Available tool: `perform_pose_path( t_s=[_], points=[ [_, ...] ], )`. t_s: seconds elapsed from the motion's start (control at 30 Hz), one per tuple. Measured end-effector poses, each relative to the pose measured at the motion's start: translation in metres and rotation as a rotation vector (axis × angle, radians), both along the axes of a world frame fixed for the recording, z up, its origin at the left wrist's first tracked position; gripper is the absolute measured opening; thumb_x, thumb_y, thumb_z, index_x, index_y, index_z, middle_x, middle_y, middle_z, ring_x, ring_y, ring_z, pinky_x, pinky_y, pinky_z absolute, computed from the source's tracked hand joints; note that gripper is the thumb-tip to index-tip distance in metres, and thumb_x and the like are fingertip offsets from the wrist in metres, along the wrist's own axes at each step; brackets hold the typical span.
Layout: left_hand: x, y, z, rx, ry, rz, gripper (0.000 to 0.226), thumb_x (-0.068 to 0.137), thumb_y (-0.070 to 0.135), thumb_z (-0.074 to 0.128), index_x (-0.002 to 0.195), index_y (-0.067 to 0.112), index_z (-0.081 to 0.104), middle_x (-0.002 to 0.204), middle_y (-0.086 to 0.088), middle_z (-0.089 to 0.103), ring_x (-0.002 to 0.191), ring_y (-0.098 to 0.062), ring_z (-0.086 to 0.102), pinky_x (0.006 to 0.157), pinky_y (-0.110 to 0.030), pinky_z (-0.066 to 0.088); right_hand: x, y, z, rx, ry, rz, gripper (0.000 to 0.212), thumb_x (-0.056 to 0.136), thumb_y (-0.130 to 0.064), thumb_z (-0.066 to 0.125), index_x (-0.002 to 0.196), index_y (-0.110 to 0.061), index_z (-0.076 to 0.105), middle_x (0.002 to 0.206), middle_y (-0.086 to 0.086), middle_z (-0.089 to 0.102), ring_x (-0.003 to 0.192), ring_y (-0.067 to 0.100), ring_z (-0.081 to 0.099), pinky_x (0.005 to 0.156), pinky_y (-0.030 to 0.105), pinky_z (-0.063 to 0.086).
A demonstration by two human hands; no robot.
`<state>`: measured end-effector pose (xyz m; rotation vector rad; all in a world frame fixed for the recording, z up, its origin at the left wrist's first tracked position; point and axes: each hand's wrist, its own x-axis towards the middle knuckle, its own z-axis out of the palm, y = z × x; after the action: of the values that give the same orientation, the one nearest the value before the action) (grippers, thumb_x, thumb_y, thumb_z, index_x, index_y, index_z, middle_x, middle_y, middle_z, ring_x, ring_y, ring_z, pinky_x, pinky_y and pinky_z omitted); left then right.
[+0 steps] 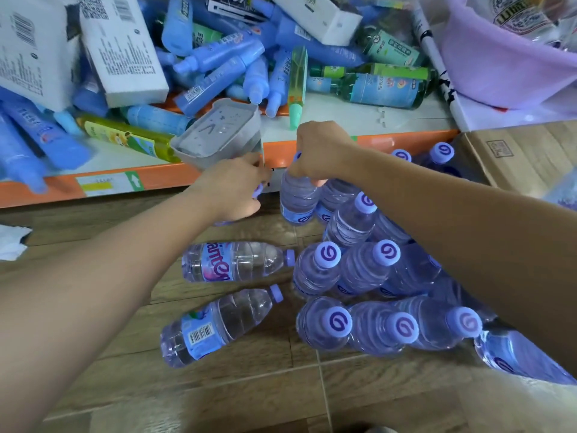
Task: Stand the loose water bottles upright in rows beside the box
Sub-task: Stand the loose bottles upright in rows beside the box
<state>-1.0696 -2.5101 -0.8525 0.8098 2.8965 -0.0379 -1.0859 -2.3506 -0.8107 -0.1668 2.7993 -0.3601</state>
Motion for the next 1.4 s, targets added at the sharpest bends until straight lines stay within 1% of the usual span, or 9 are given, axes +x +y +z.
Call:
perform_pose_path(
  t_s=[0.33,0.5,0.67,0.8,0.97,1.1,1.17,1.27,1.4],
  points=[
    [0.006,-0.005,0.01,0.227,-0.061,0.086,0.02,0.081,0.031,0.065,0.09,0.014,0.06,0.09,-0.001,0.047,0.085,-0.023,0.054,0.074,-0.035,0.049,0.0,0.005,-0.018,0.022,0.024,-0.079,0.04,0.084,-0.027,0.061,0.065,-0.012,0.029,0.062,0.002,0.036,0.053,0.017,0.036,0.042,0.025,0.023],
    [0.007,-0.002,0.011,0.257,-0.176,-0.01,0.021,0.082,0.028,0.066,0.101,0.018,0.064,0.097,0.001,0.046,0.097,-0.022,0.054,0.081,-0.03,0.043,0.002,0.004,-0.022,-0.019,0.062,-0.087,0.039,0.086,-0.033,0.063,0.092,-0.007,0.035,0.064,0.001,0.031,0.054,0.014,0.033,0.043,0.025,0.024],
    [0.008,0.007,0.012,0.209,-0.183,-0.035,0.032,0.083,0.032,0.062,0.112,0.018,0.059,0.117,-0.004,0.052,0.109,-0.026,0.054,0.093,-0.042,0.047,0.003,0.006,-0.024,-0.043,0.049,-0.063,0.045,0.086,-0.043,0.063,0.105,-0.007,0.043,0.067,0.002,0.035,0.06,0.017,0.04,0.044,0.024,0.025],
    [0.012,0.013,0.019,0.164,-0.189,-0.098,0.032,0.085,0.032,0.06,0.113,0.018,0.056,0.113,-0.005,0.048,0.103,-0.028,0.056,0.089,-0.044,0.048,0.008,0.013,-0.021,-0.116,0.002,-0.061,0.06,0.088,-0.047,0.058,0.123,0.0,0.044,0.094,0.015,0.055,0.078,0.027,0.05,0.052,0.029,0.037],
    [0.015,0.02,0.027,0.155,-0.168,-0.16,0.031,0.085,0.032,0.061,0.111,0.016,0.057,0.109,-0.005,0.048,0.1,-0.029,0.056,0.088,-0.044,0.047,0.015,0.029,-0.014,-0.262,-0.023,-0.11,0.044,0.094,-0.037,0.05,0.117,0.0,0.048,0.096,0.023,0.07,0.088,0.032,0.065,0.075,0.034,0.048],
    [0.014,0.027,0.046,0.212,-0.139,-0.184,0.032,0.085,0.029,0.063,0.111,0.011,0.06,0.11,-0.007,0.051,0.102,-0.027,0.054,0.089,-0.041,0.045,0.019,0.031,-0.003,-0.29,0.018,-0.084,0.023,0.093,-0.026,0.05,0.101,-0.006,0.055,0.088,0.017,0.073,0.058,0.018,0.055,0.071,0.03,0.047],
    [0.012,0.034,0.058,0.289,-0.089,-0.197,0.032,0.084,0.029,0.064,0.11,0.011,0.062,0.104,-0.006,0.052,0.095,-0.023,0.052,0.084,-0.037,0.045,0.019,0.034,0.005,-0.341,0.068,-0.102,0.011,0.091,-0.021,0.049,0.094,-0.012,0.054,0.093,0.012,0.069,0.065,0.023,0.057,0.062,0.025,0.044],
    [0.014,0.047,0.063,0.315,-0.068,-0.233,0.037,0.082,0.038,0.062,0.105,0.009,0.063,0.103,-0.008,0.053,0.095,-0.027,0.054,0.082,-0.04,0.047,0.017,0.039,0.013,-0.402,0.13,-0.181,0.015,0.09,-0.016,0.046,0.094,-0.011,0.059,0.085,0.003,0.061,0.067,0.021,0.06,0.054,0.018,0.043],
    [0.017,0.064,0.053,0.284,-0.117,-0.273,0.035,0.081,0.034,0.064,0.109,0.013,0.061,0.115,-0.009,0.052,0.106,-0.029,0.055,0.089,-0.045,0.047,0.015,0.046,0.014,-0.375,0.185,-0.216,0.024,0.091,-0.02,0.049,0.101,-0.005,0.065,0.101,0.004,0.066,0.087,0.018,0.056,0.08,0.027,0.046]
  ],
)
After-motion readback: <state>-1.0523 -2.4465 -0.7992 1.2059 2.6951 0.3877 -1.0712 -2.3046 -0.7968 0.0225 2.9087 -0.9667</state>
